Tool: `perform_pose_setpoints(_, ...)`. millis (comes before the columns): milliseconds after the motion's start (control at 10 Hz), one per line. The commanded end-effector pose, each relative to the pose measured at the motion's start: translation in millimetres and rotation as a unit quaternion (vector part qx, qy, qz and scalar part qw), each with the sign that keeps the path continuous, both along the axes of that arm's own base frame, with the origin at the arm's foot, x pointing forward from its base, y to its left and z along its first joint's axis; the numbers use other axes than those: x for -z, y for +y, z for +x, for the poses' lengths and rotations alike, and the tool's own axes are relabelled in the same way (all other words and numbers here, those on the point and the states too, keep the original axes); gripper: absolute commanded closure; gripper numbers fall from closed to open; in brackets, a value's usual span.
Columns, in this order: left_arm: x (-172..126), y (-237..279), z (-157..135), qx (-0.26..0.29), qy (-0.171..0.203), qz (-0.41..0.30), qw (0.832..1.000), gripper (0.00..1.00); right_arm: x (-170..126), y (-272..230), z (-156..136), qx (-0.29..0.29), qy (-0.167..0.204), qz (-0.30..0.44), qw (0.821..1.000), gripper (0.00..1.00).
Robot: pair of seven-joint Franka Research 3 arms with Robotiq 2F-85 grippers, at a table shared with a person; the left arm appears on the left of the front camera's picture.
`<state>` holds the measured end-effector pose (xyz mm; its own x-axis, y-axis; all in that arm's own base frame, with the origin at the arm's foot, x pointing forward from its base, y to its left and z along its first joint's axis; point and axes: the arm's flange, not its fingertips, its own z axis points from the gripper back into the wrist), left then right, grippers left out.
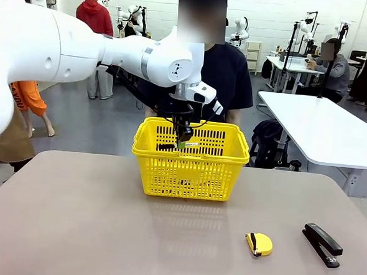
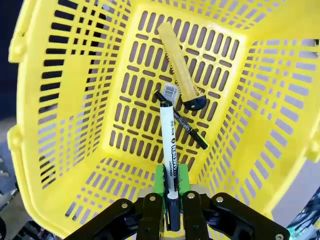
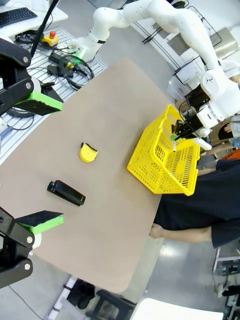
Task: Place the items the person wants into the basket.
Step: Pick up the item the person points to and place it in the Market Basket.
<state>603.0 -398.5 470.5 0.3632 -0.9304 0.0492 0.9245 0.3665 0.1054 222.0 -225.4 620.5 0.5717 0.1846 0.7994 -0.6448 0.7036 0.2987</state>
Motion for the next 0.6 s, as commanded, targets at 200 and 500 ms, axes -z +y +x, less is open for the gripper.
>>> perform_pose_setpoints(200, 18, -12, 25, 0.025, 0.037, -0.015, 0.999, 0.88, -1, 0, 3, -0.008, -0.015, 0.016, 1.000, 0.00)
perform_pose_setpoints(500, 21, -14, 26, 0.026, 0.043, -0.016, 0.999, 0.29, -1, 0, 3, -0.008, -0.015, 0.016, 1.000, 0.00)
